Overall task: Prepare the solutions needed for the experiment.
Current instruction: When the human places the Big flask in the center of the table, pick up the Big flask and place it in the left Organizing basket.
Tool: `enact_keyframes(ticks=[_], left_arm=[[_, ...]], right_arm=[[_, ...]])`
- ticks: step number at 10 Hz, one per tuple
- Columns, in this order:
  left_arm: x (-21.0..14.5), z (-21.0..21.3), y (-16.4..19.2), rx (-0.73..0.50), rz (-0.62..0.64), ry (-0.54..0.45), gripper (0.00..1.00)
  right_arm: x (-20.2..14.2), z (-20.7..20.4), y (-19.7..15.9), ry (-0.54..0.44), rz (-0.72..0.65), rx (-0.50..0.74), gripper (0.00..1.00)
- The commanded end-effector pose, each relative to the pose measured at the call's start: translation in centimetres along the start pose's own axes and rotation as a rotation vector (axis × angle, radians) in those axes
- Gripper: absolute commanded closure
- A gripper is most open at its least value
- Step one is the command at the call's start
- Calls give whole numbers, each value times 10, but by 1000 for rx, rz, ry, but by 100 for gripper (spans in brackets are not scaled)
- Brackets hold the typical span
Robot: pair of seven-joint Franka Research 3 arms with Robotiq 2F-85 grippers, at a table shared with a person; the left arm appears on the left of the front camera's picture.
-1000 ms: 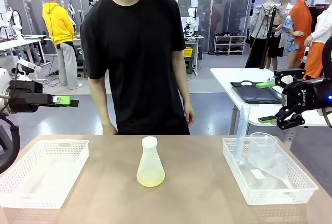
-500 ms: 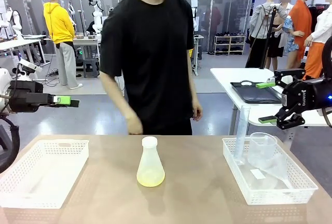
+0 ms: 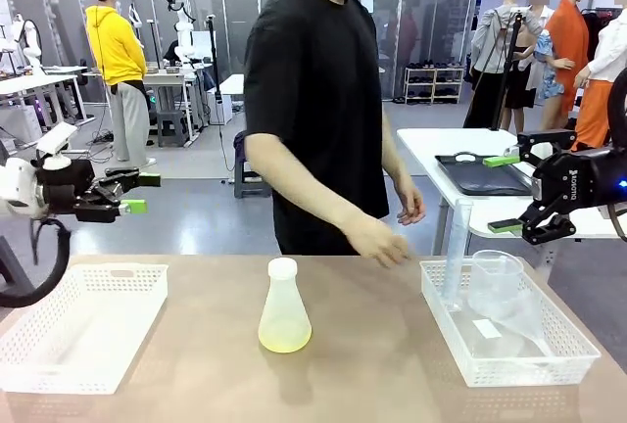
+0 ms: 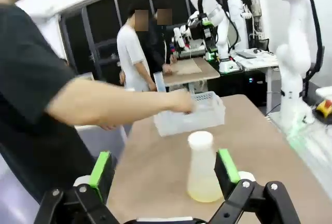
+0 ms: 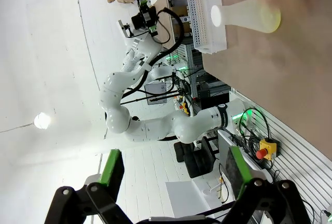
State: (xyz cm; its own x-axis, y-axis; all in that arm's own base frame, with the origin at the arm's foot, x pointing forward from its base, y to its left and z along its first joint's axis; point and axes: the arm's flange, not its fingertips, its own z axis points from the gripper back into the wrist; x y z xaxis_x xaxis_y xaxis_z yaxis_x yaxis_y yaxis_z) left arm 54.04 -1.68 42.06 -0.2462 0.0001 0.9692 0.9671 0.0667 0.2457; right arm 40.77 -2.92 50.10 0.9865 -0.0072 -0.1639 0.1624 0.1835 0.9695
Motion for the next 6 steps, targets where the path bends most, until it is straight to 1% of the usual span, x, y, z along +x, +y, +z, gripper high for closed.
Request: enact_keyframes(ticks=[1,2,6], left_arm=[[-12,-1,7,-56,-58,-85,0],[0,0,0,0,0,0,0],[0,0,0,0,0,0,0]], right_arm=[[-1,-1,1,-8,6,-5,0],[-1,-1,1,-8,6,-5,0],[-1,-1,1,-8,6,-5,0]])
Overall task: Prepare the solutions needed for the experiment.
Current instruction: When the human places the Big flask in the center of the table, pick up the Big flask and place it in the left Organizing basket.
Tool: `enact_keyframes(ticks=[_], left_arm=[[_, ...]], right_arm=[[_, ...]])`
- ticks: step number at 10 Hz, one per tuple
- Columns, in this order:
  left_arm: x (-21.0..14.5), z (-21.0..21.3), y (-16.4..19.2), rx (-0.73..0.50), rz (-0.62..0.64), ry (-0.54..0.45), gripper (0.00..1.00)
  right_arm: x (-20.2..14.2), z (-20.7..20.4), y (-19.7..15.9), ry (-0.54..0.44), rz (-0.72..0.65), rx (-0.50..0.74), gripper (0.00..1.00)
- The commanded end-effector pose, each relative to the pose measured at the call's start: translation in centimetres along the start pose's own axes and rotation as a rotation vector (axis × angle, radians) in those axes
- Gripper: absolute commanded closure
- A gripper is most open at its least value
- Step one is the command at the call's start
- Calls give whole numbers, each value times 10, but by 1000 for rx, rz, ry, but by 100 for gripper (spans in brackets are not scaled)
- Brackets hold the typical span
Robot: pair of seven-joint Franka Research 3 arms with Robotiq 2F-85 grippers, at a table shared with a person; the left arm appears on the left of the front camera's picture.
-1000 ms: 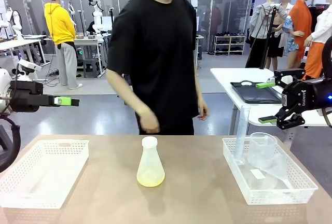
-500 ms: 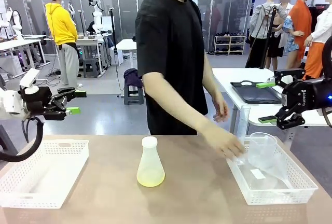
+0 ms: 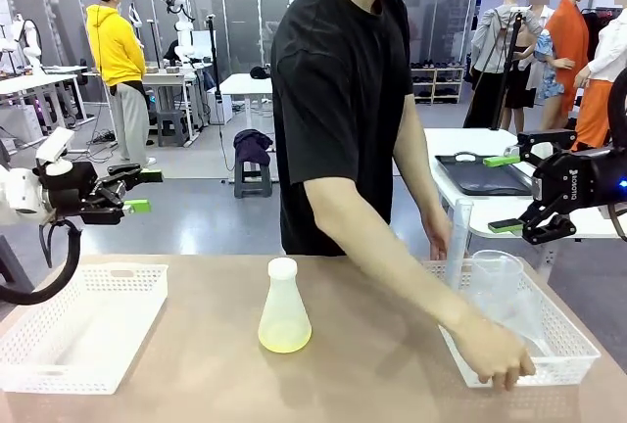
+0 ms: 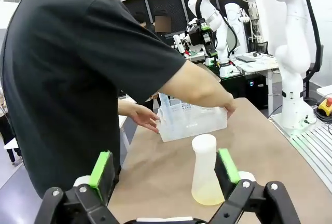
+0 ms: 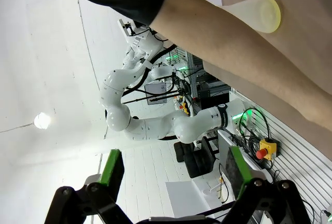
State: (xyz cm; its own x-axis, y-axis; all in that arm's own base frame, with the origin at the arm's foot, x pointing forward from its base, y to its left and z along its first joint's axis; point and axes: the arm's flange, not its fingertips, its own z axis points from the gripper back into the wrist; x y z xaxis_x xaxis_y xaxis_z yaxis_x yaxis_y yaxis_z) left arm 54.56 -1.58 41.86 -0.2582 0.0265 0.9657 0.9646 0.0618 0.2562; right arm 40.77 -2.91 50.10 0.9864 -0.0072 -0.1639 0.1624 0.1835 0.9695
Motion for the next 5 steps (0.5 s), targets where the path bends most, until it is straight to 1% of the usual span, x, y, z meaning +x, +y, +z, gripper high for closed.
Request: enact_keyframes(ticks=[1,2,3,4,5], left_arm=[[-2,0,0,-1,-5,-1,0],[-16,-21,21,-141,-61,45,0],[-25,-34,38,-232,-92,79,0],[-35,-51,52,-341,-124,161,0],[-43,-68,54,-427,-149,270,0]], right_arm=[[-1,-1,1,-8,6,-5,0],[-1,-1,1,-8,6,-5,0],[-1,-1,1,-8,6,-5,0],[-1,-1,1,-8,6,-5,0],[-1,-1,1,-8,6,-5,0]])
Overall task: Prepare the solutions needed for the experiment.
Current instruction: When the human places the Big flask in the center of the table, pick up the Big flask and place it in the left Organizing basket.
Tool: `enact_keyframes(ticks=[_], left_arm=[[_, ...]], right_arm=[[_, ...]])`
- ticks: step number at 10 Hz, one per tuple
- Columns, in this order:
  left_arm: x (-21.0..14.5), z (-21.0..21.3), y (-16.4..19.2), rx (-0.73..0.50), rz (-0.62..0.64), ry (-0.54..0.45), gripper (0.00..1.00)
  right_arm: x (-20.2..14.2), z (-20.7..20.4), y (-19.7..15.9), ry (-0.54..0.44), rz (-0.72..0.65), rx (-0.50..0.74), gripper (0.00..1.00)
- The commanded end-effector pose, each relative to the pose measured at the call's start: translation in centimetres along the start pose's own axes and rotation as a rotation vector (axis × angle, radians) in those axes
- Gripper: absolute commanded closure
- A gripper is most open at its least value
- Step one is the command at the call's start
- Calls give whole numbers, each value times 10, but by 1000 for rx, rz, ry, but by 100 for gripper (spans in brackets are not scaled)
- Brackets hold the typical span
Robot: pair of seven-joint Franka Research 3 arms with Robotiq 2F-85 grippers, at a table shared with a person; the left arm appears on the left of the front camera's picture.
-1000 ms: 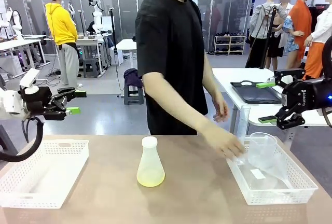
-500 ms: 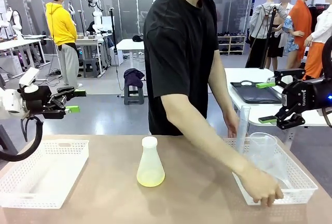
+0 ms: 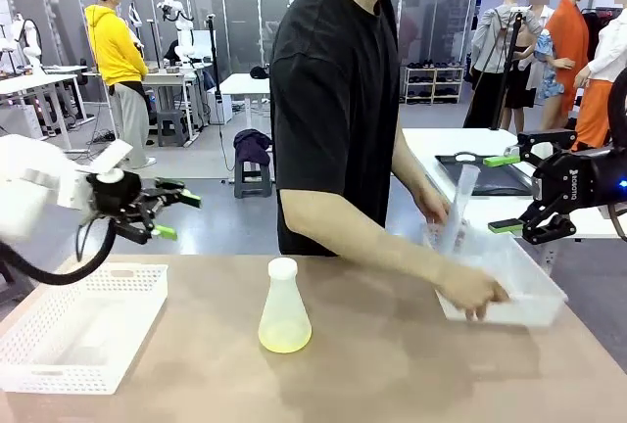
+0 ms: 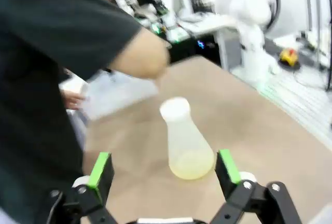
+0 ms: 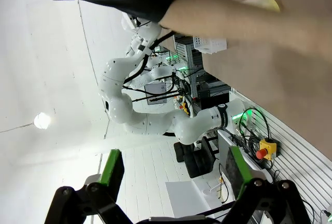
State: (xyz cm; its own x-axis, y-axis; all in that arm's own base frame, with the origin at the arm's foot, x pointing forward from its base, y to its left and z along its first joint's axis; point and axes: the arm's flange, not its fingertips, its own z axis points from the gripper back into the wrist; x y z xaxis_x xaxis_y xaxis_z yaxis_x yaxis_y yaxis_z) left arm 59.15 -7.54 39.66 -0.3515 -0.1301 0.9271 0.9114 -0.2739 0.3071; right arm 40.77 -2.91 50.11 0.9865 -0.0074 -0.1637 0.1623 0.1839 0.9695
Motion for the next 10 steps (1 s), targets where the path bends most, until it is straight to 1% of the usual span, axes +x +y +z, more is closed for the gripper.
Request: enact_keyframes(ticks=[1,2,3,4,5,8,9,10], left_arm=[[-15,-23,21,-174,-28,118,0],[-25,-43,19,-221,-2,131,0],[-31,-57,13,-241,42,115,0],[-33,-64,13,-228,97,89,0],[-28,-55,12,-229,4,105,0],[-28,-55,12,-229,4,105,0],[-33,-57,12,-230,30,97,0],[-39,-74,19,-222,48,99,0]], right_arm=[[-1,-1,1,-8,5,-4,0],[-1,-1,1,-8,5,-4,0],[-1,-1,1,-8,5,-4,0],[-1,-1,1,-8,5,-4,0],[-1,-1,1,-8,5,-4,0],[-1,-1,1,-8,5,-4,0],[-1,-1,1,-8,5,-4,0],[-1,-1,1,-8,5,-4,0]])
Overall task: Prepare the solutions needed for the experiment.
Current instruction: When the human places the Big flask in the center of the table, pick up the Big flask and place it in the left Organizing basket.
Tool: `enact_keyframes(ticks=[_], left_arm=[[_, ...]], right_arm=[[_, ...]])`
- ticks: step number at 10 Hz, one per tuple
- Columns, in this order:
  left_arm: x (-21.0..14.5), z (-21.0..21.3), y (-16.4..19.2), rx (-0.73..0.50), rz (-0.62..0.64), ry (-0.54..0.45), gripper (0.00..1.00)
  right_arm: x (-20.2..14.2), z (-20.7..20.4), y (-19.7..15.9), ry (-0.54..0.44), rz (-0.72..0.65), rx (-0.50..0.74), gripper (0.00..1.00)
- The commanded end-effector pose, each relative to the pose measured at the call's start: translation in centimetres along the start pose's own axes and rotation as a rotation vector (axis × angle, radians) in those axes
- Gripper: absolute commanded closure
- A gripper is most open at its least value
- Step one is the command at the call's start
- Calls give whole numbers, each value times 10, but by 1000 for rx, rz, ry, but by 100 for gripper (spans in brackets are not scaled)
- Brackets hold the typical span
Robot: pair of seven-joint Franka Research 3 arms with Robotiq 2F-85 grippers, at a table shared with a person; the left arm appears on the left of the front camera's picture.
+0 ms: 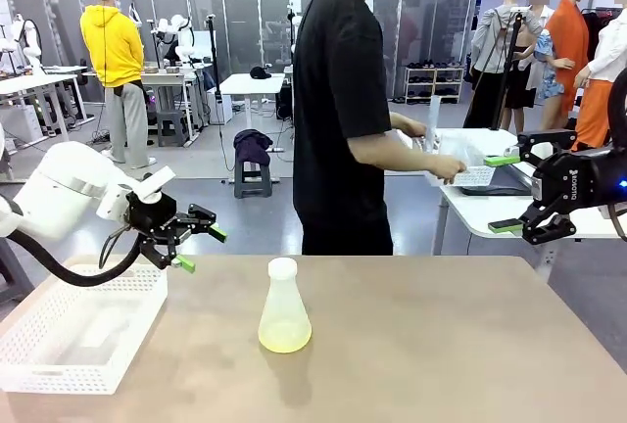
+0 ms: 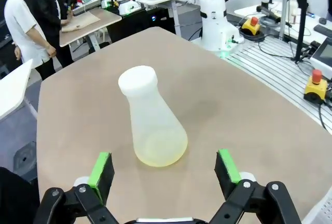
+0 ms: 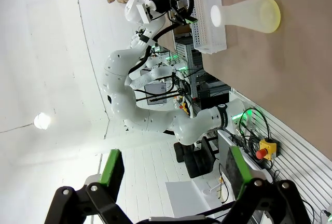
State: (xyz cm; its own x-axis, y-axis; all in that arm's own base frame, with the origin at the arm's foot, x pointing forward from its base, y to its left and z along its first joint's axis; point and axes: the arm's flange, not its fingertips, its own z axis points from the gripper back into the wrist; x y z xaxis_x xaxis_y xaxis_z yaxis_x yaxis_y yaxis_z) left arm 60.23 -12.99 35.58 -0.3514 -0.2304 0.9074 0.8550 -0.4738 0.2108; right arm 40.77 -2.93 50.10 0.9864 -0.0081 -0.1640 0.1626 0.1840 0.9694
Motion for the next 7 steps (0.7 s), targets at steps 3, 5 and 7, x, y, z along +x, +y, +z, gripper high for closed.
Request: enact_keyframes(ticks=[3,5,7], left_arm=[[8,-45,26,-38,-23,75,0],[7,-63,39,-108,-29,125,0],[-4,-78,50,-153,1,136,0]], right_arm=[[-1,-1,1,-7,6,-4,0],[-1,-1,1,-7,6,-4,0],[-1,-1,1,-7,6,-4,0]])
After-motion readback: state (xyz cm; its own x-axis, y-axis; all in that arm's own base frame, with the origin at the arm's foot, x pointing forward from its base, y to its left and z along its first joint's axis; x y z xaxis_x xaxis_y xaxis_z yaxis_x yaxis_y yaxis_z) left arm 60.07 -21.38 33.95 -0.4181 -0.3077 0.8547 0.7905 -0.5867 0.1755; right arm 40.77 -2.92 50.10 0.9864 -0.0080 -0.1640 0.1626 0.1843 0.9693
